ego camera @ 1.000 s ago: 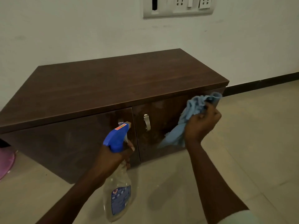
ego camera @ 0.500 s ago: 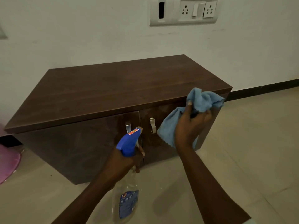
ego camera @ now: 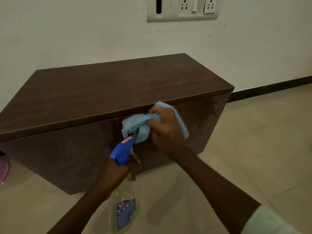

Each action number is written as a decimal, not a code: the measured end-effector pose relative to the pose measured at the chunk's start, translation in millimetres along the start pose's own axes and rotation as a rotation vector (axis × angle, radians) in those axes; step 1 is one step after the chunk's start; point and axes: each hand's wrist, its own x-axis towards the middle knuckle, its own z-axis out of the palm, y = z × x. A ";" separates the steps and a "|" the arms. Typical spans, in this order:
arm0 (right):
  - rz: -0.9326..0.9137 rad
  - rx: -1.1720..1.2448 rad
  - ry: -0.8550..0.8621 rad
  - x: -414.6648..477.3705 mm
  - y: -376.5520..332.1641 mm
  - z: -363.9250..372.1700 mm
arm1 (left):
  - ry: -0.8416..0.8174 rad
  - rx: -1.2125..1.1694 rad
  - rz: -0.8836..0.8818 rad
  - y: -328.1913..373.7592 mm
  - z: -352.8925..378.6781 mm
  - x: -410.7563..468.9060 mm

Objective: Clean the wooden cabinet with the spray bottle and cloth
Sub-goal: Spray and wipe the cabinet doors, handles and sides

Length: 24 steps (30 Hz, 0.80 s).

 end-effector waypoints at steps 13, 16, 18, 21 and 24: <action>0.684 0.076 0.293 -40.1 11.7 -4.3 | -0.120 0.037 -0.049 -4.3 12.3 0.1; 0.639 0.032 0.296 -35.9 49.0 -24.9 | -0.145 0.000 -0.050 -3.5 21.5 0.8; 0.647 -0.001 0.356 -19.6 69.6 -44.0 | -0.147 -0.013 -0.053 -1.2 24.8 1.7; 0.800 0.003 0.531 -1.2 96.3 -66.6 | -0.164 0.055 -0.099 -1.2 28.3 2.5; 1.139 0.150 0.686 -2.9 121.6 -75.9 | -0.150 0.115 -0.098 -0.9 25.3 3.2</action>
